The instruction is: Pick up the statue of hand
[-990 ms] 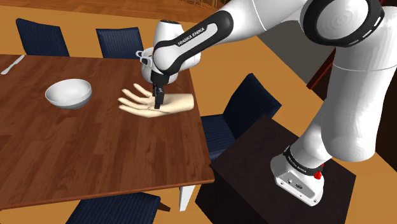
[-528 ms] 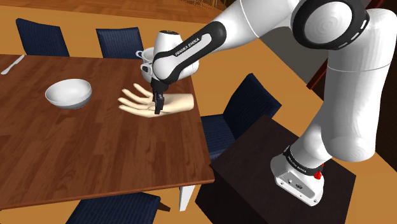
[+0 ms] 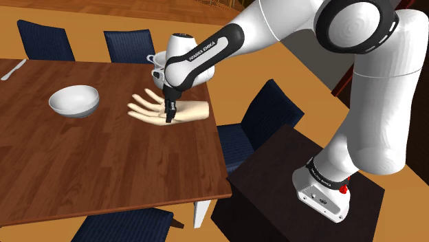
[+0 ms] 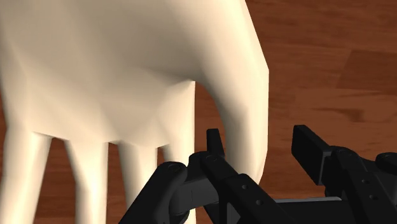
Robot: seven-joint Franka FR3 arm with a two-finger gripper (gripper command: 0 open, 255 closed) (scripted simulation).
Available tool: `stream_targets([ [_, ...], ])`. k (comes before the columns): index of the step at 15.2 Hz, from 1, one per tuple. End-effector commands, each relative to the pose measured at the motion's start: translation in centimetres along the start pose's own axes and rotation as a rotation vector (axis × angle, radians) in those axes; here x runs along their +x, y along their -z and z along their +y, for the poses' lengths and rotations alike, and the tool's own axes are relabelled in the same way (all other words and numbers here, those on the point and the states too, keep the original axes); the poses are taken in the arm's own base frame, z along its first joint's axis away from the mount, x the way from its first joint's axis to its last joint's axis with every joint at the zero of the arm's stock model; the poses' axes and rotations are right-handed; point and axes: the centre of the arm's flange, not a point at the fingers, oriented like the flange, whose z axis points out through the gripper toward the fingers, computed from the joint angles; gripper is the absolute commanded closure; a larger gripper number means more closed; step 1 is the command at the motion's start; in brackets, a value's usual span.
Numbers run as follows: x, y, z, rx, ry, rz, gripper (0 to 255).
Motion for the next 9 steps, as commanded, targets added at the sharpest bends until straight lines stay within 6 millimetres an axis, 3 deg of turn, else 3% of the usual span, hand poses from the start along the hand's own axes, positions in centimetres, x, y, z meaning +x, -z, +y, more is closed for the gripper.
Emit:
stream_targets([
  [1,-0.1,-0.1,0.1,0.001,-0.003,-0.002,255],
  [9,0.6,3.5,-0.3,0.001,-0.003,-0.002,255],
])
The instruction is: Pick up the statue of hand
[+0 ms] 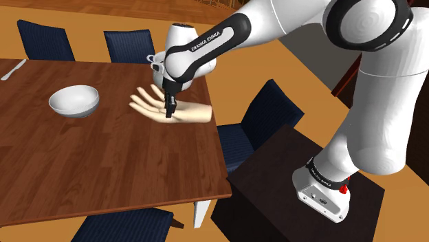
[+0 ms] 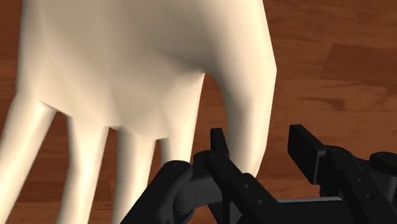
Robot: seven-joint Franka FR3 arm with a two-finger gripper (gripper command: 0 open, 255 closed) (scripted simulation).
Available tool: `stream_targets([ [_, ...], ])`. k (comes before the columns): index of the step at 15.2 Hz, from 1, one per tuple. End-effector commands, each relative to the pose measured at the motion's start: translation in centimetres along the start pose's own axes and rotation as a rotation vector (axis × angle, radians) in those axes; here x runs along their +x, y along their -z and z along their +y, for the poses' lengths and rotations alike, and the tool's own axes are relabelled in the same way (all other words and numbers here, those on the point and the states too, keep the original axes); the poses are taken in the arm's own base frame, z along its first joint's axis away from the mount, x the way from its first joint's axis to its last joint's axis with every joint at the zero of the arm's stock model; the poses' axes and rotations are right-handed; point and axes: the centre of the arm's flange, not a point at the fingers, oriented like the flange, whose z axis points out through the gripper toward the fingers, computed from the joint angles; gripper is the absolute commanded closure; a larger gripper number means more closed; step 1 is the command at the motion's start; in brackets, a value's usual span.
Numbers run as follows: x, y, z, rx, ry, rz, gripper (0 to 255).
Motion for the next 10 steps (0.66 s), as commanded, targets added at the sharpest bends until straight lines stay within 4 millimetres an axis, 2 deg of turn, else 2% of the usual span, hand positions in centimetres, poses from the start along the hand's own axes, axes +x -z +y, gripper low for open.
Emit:
stream_targets([
  [1,0.2,1.1,0.0,-0.002,0.000,0.002,255],
  [8,1.0,4.7,-0.3,-0.002,0.000,0.002,255],
  [10,1.0,4.8,-0.3,-0.002,0.000,0.002,255],
])
